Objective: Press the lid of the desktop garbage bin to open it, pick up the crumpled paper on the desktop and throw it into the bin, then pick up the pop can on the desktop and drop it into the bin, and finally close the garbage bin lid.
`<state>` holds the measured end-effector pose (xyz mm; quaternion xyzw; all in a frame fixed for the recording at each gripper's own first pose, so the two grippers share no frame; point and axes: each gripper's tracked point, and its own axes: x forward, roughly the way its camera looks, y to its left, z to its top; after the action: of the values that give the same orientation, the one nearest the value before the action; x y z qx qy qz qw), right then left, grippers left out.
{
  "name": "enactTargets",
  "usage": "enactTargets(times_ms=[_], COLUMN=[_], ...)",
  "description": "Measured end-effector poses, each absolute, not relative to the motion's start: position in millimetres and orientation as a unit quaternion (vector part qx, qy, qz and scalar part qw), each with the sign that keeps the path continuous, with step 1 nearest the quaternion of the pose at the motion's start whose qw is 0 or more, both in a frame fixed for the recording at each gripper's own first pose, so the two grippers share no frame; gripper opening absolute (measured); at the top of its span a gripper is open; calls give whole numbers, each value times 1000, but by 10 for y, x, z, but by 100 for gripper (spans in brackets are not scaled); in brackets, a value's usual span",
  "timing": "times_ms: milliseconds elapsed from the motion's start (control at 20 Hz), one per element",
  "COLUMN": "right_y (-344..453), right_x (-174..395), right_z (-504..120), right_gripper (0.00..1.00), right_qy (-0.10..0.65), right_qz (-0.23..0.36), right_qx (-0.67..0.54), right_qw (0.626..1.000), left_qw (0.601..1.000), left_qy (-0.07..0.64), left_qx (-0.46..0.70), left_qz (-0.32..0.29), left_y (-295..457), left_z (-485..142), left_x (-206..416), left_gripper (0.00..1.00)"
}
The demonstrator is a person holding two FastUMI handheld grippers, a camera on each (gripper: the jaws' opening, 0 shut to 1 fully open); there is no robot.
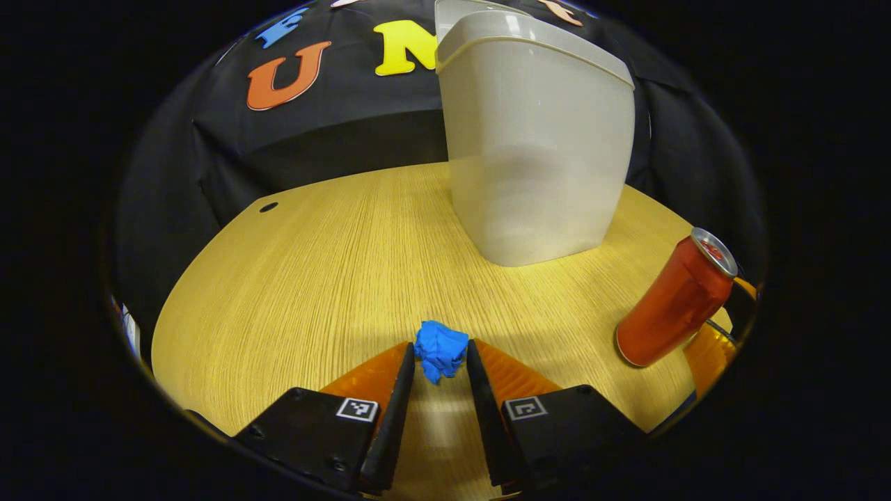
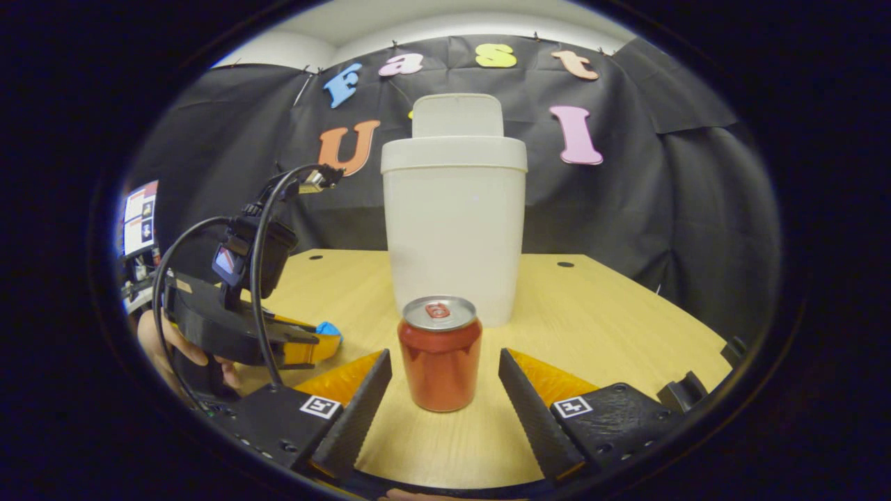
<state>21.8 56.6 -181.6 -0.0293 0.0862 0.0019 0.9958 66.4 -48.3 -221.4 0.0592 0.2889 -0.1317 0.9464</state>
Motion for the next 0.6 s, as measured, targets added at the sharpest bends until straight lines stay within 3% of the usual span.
enactTargets(times_ms=[300, 500, 600], right_y=[540, 519, 501], right_x=[456, 462, 428], right_z=[-1875, -1865, -1793], right_gripper=[94, 81, 80], right_qy=[95, 96, 88], right_qz=[-11, -14, -12], right_qx=[-35, -30, -29], right_qw=[995, 995, 996], left_qw=[953, 964, 969], left_qy=[275, 235, 217], left_qx=[53, 39, 29], left_qz=[-119, -114, -114], left_y=[-428, -426, -439], left_z=[-2152, -1926, -1797], left_x=[701, 748, 739], left_gripper=[42, 36, 36])
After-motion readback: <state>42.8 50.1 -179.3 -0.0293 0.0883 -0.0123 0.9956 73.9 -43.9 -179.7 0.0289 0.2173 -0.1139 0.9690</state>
